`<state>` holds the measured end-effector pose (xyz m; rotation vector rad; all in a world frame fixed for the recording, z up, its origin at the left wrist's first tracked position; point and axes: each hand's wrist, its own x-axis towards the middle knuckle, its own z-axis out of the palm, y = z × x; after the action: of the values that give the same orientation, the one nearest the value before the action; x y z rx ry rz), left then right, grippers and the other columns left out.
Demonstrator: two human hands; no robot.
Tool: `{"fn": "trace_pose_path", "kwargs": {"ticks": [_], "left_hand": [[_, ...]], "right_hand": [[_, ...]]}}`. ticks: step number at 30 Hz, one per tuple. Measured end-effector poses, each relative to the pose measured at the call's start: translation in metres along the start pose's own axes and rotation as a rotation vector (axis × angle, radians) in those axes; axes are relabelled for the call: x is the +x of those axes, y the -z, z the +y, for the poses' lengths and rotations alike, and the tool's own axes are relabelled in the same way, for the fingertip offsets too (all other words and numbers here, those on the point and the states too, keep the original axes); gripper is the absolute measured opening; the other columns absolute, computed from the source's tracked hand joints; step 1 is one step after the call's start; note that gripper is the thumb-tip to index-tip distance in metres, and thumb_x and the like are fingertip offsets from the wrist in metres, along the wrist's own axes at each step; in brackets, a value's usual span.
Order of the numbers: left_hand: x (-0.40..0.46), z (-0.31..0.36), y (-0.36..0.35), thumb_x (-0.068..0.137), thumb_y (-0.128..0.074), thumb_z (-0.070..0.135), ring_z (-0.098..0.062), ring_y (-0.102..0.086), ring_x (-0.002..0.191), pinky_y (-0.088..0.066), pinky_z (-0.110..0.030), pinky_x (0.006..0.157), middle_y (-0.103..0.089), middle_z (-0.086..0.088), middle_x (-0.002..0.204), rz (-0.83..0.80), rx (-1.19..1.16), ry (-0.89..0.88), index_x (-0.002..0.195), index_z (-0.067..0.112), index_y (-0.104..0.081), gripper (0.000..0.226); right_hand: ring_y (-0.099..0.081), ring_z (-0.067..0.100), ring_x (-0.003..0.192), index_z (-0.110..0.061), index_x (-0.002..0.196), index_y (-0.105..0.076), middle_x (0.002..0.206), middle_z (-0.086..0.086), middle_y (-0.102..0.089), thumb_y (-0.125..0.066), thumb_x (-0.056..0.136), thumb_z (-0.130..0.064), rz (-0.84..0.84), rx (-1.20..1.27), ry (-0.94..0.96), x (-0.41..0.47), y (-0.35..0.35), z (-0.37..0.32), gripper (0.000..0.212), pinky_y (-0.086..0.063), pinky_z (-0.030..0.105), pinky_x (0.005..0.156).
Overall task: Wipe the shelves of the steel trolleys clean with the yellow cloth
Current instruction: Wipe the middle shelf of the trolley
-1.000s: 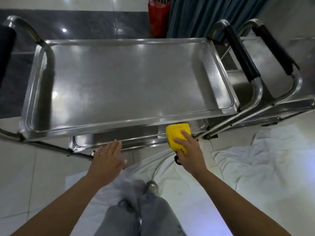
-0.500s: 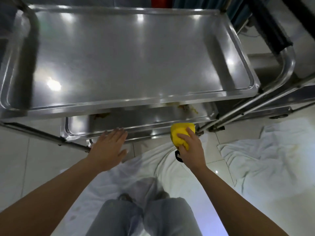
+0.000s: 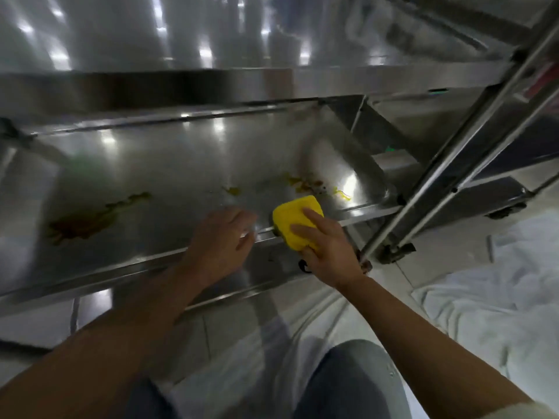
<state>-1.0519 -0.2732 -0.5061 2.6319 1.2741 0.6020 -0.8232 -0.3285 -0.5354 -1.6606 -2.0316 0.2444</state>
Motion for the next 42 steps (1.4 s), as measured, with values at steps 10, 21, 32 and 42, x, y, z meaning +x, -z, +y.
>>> {"fn": "trace_pose_path", "kwargs": {"ticks": [10, 21, 32, 42], "left_hand": [[0.037, -0.019, -0.062, 0.099, -0.037, 0.039, -0.027, -0.019, 0.144, -0.015, -0.049, 0.116, -0.026, -0.009, 0.156, 0.012, 0.186, 0.249, 0.147, 0.017, -0.031, 0.053], [0.045, -0.046, -0.093, 0.097, -0.016, 0.049, -0.026, 0.013, 0.147, 0.01, -0.052, 0.114, 0.011, -0.01, 0.161, 0.018, 0.333, 0.42, 0.152, 0.017, -0.012, 0.064], [0.042, -0.052, -0.102, 0.085, 0.011, 0.064, -0.021, 0.01, 0.148, 0.023, -0.044, 0.11, 0.0, -0.006, 0.162, -0.026, 0.409, 0.433, 0.153, 0.017, -0.009, 0.085], [0.039, -0.051, -0.093, 0.099, -0.015, 0.049, -0.024, 0.011, 0.148, 0.006, -0.049, 0.118, 0.002, -0.009, 0.162, -0.007, 0.409, 0.507, 0.153, 0.013, -0.01, 0.065]], "right_hand": [[-0.05, 0.04, 0.121, -0.016, 0.114, -0.069, 0.142, 0.016, -0.047, -0.054, 0.077, -0.025, 0.192, -0.06, -0.238, 0.008, 0.029, 0.081, 0.041, -0.04, 0.044, 0.1], [-0.018, 0.025, 0.144, -0.022, 0.138, -0.046, 0.156, 0.0, -0.025, -0.038, 0.098, -0.026, 0.058, 0.223, -0.343, 0.095, 0.0, 0.096, 0.041, -0.022, 0.046, 0.114], [-0.013, 0.028, 0.145, -0.036, 0.146, -0.026, 0.161, -0.001, -0.006, -0.037, 0.097, -0.04, -0.029, -0.184, -0.265, 0.105, 0.013, 0.158, 0.051, -0.008, 0.056, 0.113], [0.009, 0.03, 0.146, -0.043, 0.143, -0.031, 0.161, -0.002, 0.007, -0.023, 0.099, -0.051, -0.142, 0.12, -0.286, 0.132, -0.055, 0.035, 0.045, 0.01, 0.06, 0.111]]}}
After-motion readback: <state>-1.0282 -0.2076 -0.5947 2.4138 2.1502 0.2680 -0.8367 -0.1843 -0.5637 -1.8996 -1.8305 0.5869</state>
